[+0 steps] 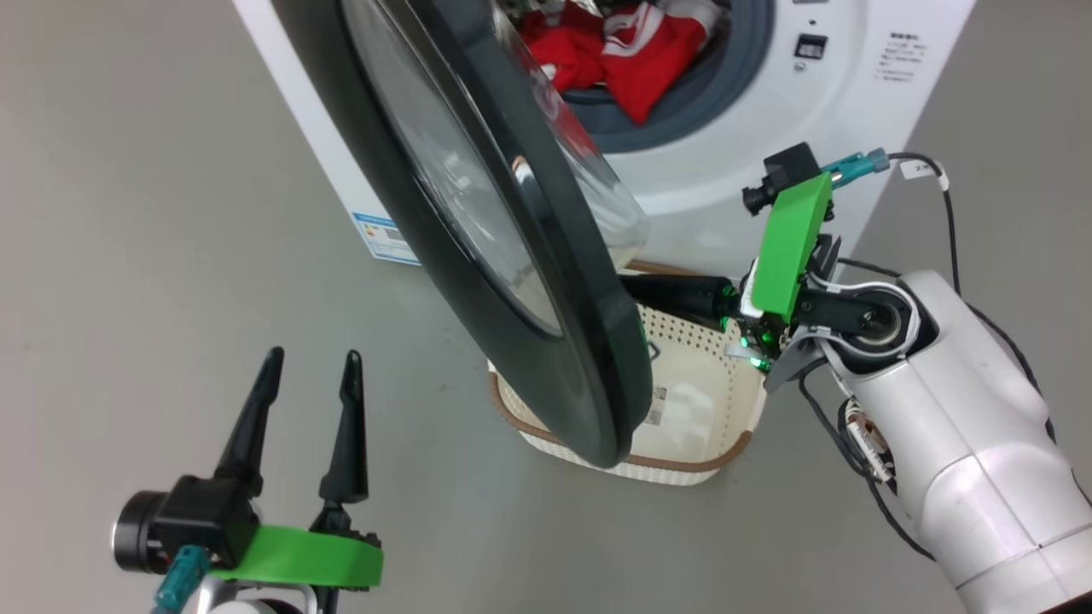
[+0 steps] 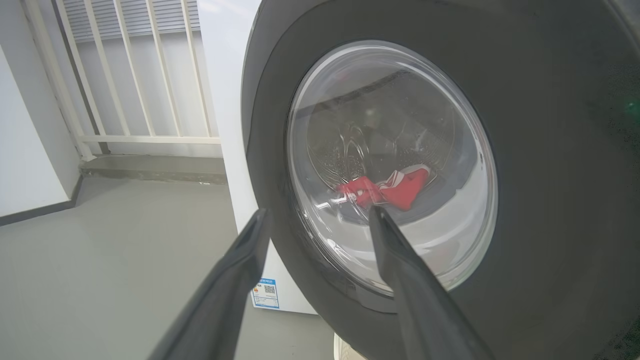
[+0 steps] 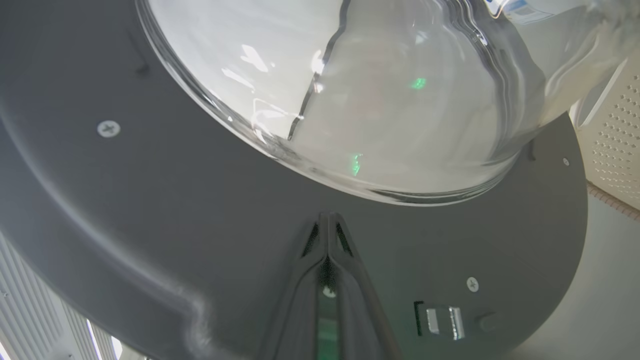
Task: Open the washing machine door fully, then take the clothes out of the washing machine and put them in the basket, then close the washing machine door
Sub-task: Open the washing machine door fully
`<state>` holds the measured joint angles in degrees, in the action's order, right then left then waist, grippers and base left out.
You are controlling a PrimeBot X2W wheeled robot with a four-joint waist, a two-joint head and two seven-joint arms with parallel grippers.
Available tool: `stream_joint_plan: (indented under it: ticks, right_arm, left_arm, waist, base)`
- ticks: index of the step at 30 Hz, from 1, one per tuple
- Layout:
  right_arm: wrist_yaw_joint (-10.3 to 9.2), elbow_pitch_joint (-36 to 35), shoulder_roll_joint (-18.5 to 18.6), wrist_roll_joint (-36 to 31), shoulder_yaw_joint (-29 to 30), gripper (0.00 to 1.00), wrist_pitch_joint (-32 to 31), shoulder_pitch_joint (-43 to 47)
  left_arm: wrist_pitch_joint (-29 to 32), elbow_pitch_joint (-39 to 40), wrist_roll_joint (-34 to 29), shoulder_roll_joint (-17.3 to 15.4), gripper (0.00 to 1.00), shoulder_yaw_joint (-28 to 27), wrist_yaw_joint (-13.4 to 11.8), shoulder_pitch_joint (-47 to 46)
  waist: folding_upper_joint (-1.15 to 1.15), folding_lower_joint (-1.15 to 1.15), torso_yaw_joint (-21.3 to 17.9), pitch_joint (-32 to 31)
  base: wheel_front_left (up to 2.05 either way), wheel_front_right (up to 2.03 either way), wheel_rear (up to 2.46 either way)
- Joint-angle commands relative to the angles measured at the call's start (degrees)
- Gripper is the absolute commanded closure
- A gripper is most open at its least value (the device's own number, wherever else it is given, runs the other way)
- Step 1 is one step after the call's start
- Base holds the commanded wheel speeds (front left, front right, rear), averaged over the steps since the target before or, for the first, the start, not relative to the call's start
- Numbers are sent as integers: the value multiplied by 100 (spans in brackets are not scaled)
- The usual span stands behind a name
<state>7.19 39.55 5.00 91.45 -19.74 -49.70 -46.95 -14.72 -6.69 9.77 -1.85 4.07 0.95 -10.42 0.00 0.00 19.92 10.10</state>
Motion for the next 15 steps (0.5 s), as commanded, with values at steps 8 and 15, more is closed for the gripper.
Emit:
stream_joint_plan:
  ticks: [8, 15]
  right_arm:
    - [30, -263, -210, 234, -358, 100, 249, 339]
    - [30, -380, -211, 630, -916, 100, 731, 527]
  left_arm:
    - [-28, -151, 28, -103, 0, -34, 31, 201]
    - [-28, -386, -12, -103, 0, 16, 110, 259]
  waist:
    - [0, 0, 661, -568]
    - [0, 0, 1000, -805]
  base:
    - [0, 0, 0]
    - [0, 0, 0]
